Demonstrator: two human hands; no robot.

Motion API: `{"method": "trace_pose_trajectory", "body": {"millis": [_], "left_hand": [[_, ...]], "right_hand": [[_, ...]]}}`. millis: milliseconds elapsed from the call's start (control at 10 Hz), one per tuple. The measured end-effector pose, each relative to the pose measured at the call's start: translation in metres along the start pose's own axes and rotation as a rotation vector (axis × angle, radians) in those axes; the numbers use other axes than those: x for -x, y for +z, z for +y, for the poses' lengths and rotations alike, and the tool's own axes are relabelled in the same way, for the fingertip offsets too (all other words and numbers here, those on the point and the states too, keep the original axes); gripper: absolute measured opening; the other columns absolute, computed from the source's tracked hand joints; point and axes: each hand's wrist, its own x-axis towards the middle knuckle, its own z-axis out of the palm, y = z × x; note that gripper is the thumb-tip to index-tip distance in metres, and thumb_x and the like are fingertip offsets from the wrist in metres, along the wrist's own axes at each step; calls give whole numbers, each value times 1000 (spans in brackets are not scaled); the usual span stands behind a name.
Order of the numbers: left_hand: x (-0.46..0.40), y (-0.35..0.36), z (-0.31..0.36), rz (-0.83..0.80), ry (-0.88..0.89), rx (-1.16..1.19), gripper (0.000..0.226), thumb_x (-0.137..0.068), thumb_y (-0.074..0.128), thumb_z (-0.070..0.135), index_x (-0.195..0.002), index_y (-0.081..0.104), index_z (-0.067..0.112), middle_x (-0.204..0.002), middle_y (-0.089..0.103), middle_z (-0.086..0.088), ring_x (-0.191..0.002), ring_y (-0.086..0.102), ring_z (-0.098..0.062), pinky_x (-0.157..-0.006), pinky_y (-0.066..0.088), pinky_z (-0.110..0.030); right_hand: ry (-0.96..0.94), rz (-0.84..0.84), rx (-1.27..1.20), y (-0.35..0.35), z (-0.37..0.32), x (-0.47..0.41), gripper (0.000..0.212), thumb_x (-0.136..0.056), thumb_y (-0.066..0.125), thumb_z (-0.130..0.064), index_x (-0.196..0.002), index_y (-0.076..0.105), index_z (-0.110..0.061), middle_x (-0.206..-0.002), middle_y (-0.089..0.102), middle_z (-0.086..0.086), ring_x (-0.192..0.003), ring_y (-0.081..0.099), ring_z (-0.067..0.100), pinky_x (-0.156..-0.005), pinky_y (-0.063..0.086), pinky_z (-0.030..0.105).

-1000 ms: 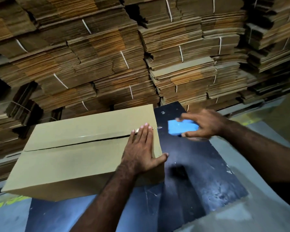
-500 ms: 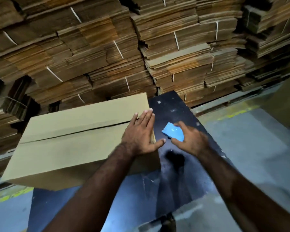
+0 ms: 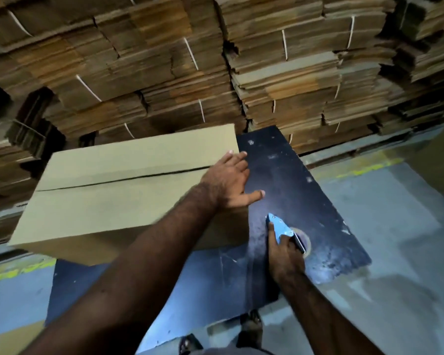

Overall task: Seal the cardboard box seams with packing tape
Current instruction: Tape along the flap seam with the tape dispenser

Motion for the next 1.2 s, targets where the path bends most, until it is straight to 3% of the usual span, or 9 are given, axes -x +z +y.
{"method": "trace_pose_trajectory", "body": {"millis": [100,200,300,400,600,900,1000,1100,1200], "left_hand": [[16,3,-3,130,-81,347,74,-98,21,55,-156,26,9,-165,17,-5,-153,5,-16,-124,1,-38],[40,8,-17,170,-191,356,67,-100,18,45,-158,14,12,-167,7,-4,-153,1,-17,-122,-2,-36],[56,16,-30,116,-232,284,68,-100,12,46,-159,9,13,-167,4,-5,-154,0,-18,-122,-2,-38],[60,21,-29,105,-209,286,69,-99,11,47,-159,9,11,-167,3,-7,-154,0,-19,-122,0,-38],[59,20,-29,49,-238,302,72,-98,8,52,-159,5,15,-167,-2,-2,-153,-2,-15,-124,3,-41],[112,25,-85,16,-478,309,64,-103,17,46,-159,5,17,-168,-1,3,-153,2,-13,-124,2,-45],[132,28,-104,11,-461,286,65,-104,15,46,-159,1,16,-167,-5,0,-154,-1,-15,-124,1,-44],[148,32,-118,11,-454,295,66,-103,11,49,-159,-1,16,-167,-7,0,-153,-3,-14,-123,2,-43],[171,39,-140,31,-527,324,67,-102,11,50,-159,0,15,-167,-6,0,-153,-3,-15,-122,2,-44]], "right_hand": [[-15,-66,240,-65,-37,10,52,-96,28,-47,-139,46,-25,-129,59,12,-115,57,33,-95,46,40],[-174,239,-71,-106,-68,0,30,-98,47,-29,-124,61,-22,-118,68,10,-109,62,33,-87,49,37],[-307,378,-481,-138,-118,-11,35,-102,46,-26,-132,60,-14,-128,65,8,-119,59,28,-94,43,29],[-250,198,-427,-138,-162,-25,36,-105,38,-25,-130,57,-8,-129,62,13,-121,56,33,-89,42,31],[-64,198,-194,-123,-180,-49,38,-105,32,-27,-117,62,-8,-116,66,16,-97,60,32,-69,35,27],[-55,263,30,-121,-184,-41,33,-103,33,-27,-120,54,-8,-120,62,21,-107,60,37,-76,46,36],[-60,286,191,-116,-209,-23,55,-98,44,-18,-148,28,-2,-151,37,21,-138,37,35,-104,41,42],[-190,277,317,-91,-229,-11,65,-102,25,-37,-154,12,0,-163,10,19,-150,8,32,-122,9,45],[-198,242,327,-75,-228,-15,77,-100,9,-55,-155,3,-1,-164,0,18,-151,-2,29,-122,-3,43]]}}
